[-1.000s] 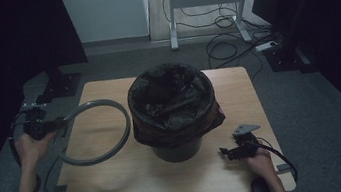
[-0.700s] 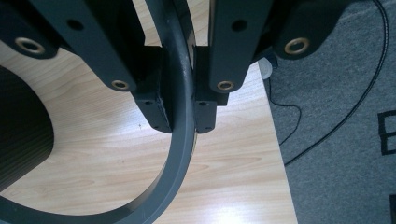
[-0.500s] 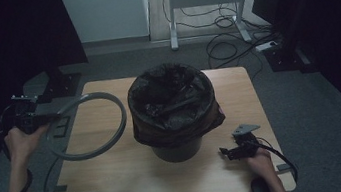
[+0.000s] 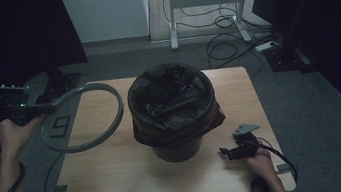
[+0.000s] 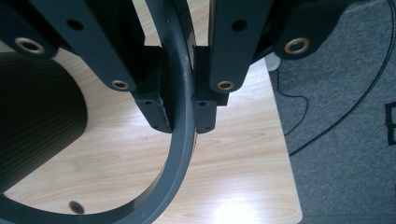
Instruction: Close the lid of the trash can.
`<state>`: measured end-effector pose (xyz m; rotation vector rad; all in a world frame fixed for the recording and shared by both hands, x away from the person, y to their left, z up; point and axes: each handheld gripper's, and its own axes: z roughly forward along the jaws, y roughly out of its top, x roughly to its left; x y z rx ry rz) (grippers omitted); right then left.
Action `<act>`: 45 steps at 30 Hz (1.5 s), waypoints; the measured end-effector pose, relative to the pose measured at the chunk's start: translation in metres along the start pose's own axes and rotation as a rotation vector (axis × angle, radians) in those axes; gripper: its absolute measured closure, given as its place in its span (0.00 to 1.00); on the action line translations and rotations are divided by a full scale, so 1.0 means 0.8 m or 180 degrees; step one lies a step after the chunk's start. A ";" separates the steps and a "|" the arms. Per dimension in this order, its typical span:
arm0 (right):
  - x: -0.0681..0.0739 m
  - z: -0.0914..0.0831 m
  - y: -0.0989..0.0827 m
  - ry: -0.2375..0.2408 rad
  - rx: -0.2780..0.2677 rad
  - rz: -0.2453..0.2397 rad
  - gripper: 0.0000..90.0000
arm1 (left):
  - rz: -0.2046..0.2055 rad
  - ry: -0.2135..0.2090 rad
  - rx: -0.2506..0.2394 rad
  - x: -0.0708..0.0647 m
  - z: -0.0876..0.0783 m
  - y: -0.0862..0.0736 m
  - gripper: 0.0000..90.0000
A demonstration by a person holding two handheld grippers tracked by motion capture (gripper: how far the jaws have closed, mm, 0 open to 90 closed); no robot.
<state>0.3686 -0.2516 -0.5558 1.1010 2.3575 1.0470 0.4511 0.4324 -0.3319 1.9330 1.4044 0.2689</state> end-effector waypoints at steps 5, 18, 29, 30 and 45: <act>0.000 0.000 0.000 0.0001 0.0000 -0.0001 0.13 | 0.0037 -0.0016 0.0002 -0.007 -0.010 0.013 0.87; 0.000 0.000 0.000 0.0000 -0.0002 0.0000 0.13 | 0.0097 -0.0043 -0.0003 -0.029 -0.028 0.046 0.87; 0.000 0.000 0.000 0.0000 -0.0002 0.0000 0.13 | 0.0215 -0.0061 0.0001 -0.053 -0.028 0.065 0.87; 0.000 0.000 0.000 0.0001 -0.0003 -0.0003 0.13 | 0.0228 -0.0068 0.0005 -0.055 -0.027 0.067 0.87; 0.000 0.000 0.000 0.0000 -0.0003 -0.0002 0.13 | 0.0417 -0.0195 0.0036 -0.092 -0.005 0.087 0.87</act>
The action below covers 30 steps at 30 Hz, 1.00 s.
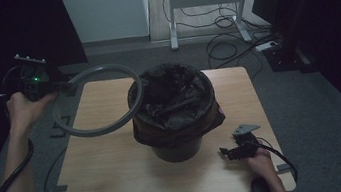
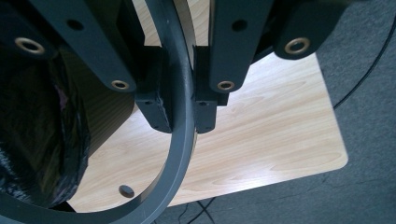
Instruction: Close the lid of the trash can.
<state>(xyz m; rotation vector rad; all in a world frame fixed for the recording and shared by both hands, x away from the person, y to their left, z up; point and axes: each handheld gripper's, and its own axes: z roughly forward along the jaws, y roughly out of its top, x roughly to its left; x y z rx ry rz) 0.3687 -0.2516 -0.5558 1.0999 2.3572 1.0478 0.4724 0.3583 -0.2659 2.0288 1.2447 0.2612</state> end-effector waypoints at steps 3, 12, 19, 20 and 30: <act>0.000 0.000 0.000 0.0000 -0.0001 -0.0001 0.13 | 0.0032 -0.0029 0.0001 -0.006 0.004 0.005 0.87; 0.000 0.000 0.000 0.0000 -0.0007 0.0003 0.13 | 0.0123 -0.0116 0.0010 -0.026 0.018 0.022 0.87; 0.000 0.000 0.000 0.0001 -0.0007 0.0003 0.13 | 0.0201 -0.0158 0.0036 -0.044 0.030 0.037 0.87; 0.000 0.000 0.000 0.0000 -0.0007 0.0003 0.13 | 0.0210 -0.0167 0.0040 -0.046 0.031 0.039 0.87; 0.000 0.000 0.000 0.0015 -0.0006 -0.0009 0.13 | 0.0324 -0.0267 0.0052 -0.073 0.052 0.058 0.87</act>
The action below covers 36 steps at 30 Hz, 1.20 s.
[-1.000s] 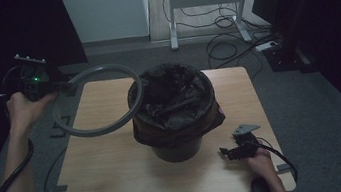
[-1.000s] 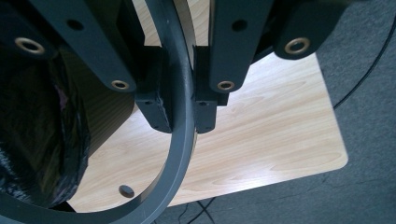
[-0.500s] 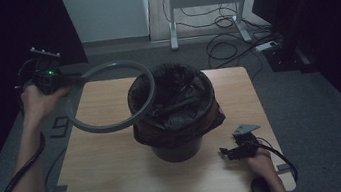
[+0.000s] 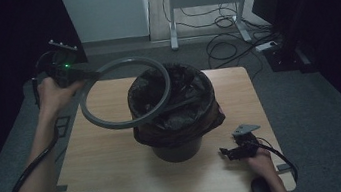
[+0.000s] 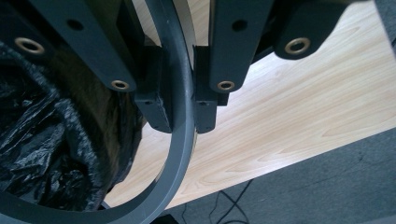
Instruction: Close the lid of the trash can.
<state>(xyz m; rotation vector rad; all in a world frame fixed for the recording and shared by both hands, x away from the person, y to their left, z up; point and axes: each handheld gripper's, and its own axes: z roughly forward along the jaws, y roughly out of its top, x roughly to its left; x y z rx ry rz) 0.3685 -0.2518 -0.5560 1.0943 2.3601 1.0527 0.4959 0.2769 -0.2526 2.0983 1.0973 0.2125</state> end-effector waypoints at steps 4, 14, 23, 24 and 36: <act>0.000 0.000 0.000 0.0004 0.0001 -0.0005 0.13 | 0.0087 -0.0001 0.0007 -0.010 0.011 0.008 0.87; 0.000 0.000 0.000 0.0013 0.0000 -0.0016 0.13 | 0.0185 -0.0055 0.0035 -0.032 0.033 0.027 0.87; -0.001 0.000 0.000 0.0015 0.0000 -0.0019 0.13 | 0.0280 -0.0139 0.0021 -0.056 0.056 0.043 0.87; -0.001 0.000 0.000 0.0016 0.0000 -0.0018 0.13 | 0.0295 -0.0150 0.0024 -0.058 0.059 0.045 0.87; -0.001 0.000 -0.001 0.0023 0.0000 -0.0025 0.13 | 0.0387 -0.0241 0.0032 -0.083 0.091 0.056 0.87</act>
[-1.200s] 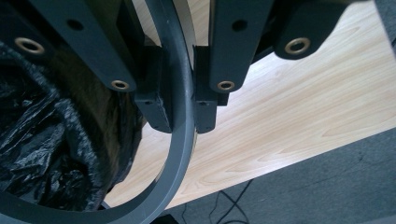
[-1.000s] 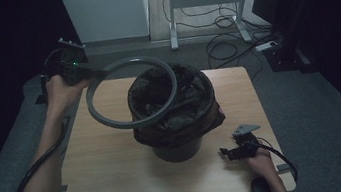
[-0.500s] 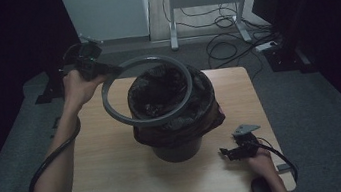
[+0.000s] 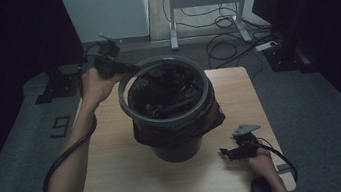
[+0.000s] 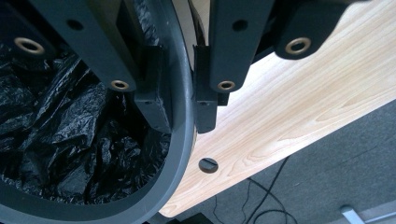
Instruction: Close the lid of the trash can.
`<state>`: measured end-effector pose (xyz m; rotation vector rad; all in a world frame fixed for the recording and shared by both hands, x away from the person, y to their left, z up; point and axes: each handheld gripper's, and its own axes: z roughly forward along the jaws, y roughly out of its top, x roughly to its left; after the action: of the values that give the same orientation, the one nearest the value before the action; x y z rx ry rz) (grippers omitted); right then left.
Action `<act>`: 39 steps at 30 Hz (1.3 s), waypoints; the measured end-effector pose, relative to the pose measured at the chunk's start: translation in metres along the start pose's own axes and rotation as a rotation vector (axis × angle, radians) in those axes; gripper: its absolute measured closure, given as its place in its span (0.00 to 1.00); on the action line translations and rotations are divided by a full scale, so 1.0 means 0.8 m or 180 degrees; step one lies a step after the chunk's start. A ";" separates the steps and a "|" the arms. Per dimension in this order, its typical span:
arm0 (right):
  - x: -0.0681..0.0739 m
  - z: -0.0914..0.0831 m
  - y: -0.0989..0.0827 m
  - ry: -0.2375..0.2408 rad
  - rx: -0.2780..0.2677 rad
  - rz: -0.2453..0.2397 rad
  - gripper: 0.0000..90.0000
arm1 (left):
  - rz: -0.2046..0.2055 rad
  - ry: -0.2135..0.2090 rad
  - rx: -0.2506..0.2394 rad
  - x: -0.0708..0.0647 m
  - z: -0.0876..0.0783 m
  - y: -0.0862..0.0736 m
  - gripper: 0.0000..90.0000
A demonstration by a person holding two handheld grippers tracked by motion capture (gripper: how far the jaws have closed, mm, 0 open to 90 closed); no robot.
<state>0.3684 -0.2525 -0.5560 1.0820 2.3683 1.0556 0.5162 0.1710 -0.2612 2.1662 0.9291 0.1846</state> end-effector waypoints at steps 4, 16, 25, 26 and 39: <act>0.000 0.000 0.000 0.0001 -0.0001 0.0003 0.13 | 0.0034 0.0003 0.0021 -0.004 0.009 0.000 0.87; 0.000 0.000 0.000 0.0002 0.0001 0.0001 0.13 | 0.0142 0.0055 0.0020 -0.008 0.025 -0.005 0.87; 0.000 0.000 0.000 0.0003 0.0000 0.0000 0.13 | 0.0279 0.0163 -0.0029 -0.012 0.032 -0.016 0.86; 0.000 0.000 0.000 0.0003 0.0000 0.0001 0.13 | 0.0310 0.0192 -0.0041 -0.014 0.033 -0.017 0.86; -0.002 -0.001 0.001 0.0051 0.0041 -0.0037 0.13 | 0.0458 0.0324 -0.0072 -0.021 0.034 -0.019 0.86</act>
<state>0.3694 -0.2541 -0.5548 1.0668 2.3943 1.0503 0.5060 0.1510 -0.2883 2.2205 0.8232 0.3767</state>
